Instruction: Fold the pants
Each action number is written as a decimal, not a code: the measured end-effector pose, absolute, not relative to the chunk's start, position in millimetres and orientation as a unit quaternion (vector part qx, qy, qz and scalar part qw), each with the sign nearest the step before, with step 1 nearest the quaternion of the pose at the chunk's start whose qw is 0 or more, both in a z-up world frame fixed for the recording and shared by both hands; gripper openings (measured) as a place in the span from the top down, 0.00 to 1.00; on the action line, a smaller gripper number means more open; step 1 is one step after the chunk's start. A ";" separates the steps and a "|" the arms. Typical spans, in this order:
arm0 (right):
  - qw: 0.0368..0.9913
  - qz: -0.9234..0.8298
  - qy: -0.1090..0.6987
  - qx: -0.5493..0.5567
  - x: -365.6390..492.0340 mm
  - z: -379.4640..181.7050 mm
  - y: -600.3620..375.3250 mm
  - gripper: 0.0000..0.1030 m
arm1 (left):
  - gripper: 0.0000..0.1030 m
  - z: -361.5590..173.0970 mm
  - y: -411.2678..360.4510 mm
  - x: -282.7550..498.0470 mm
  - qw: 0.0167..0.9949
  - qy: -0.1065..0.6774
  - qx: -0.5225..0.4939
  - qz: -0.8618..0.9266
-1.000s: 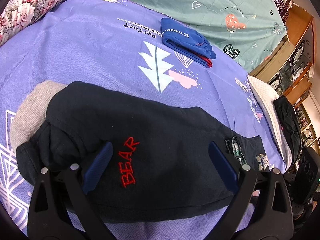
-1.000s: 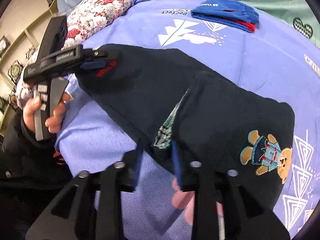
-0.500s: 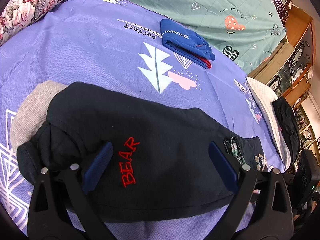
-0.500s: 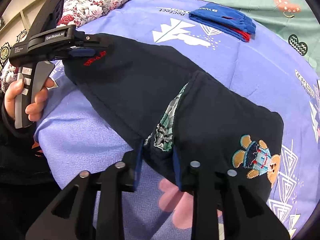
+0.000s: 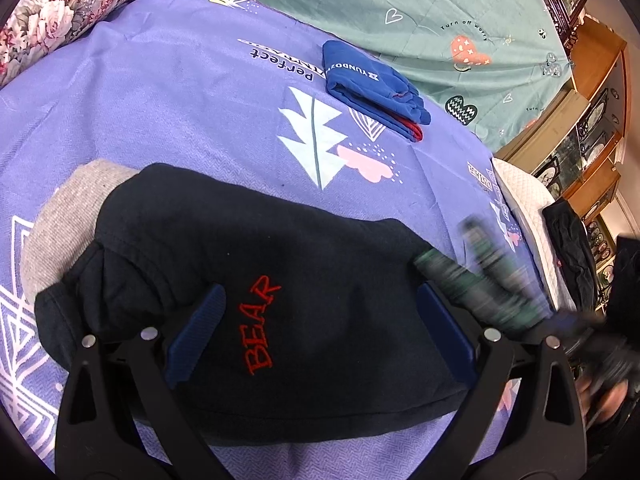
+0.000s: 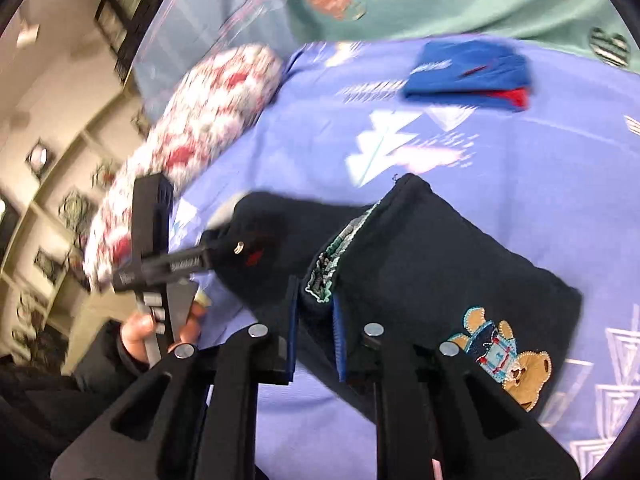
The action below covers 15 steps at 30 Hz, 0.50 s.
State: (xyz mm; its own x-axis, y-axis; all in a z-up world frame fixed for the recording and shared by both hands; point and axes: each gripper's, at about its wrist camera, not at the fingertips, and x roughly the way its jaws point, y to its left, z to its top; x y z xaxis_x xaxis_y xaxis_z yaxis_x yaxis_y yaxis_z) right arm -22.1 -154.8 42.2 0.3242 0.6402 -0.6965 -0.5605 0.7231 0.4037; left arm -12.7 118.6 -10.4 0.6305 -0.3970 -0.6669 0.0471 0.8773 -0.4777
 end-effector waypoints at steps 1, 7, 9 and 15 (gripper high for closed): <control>0.809 0.358 0.465 0.018 -21.7 26.9 -141.7 0.82 | 0.05 -10.6 118.5 -12.5 0.877 0.412 -0.213 -0.126; 0.780 0.379 0.498 -0.001 -28.5 -11.3 -129.8 0.50 | 0.05 -11.7 117.7 -10.3 0.876 0.414 -0.213 -0.126; 0.789 0.394 0.471 0.012 -35.7 9.5 -143.2 0.50 | 0.05 -12.3 117.9 -9.4 0.875 0.415 -0.214 -0.126; 0.830 0.268 0.489 0.003 -25.6 11.8 -216.5 0.50 | 0.05 -13.2 119.9 -9.4 0.875 0.411 -0.219 -0.129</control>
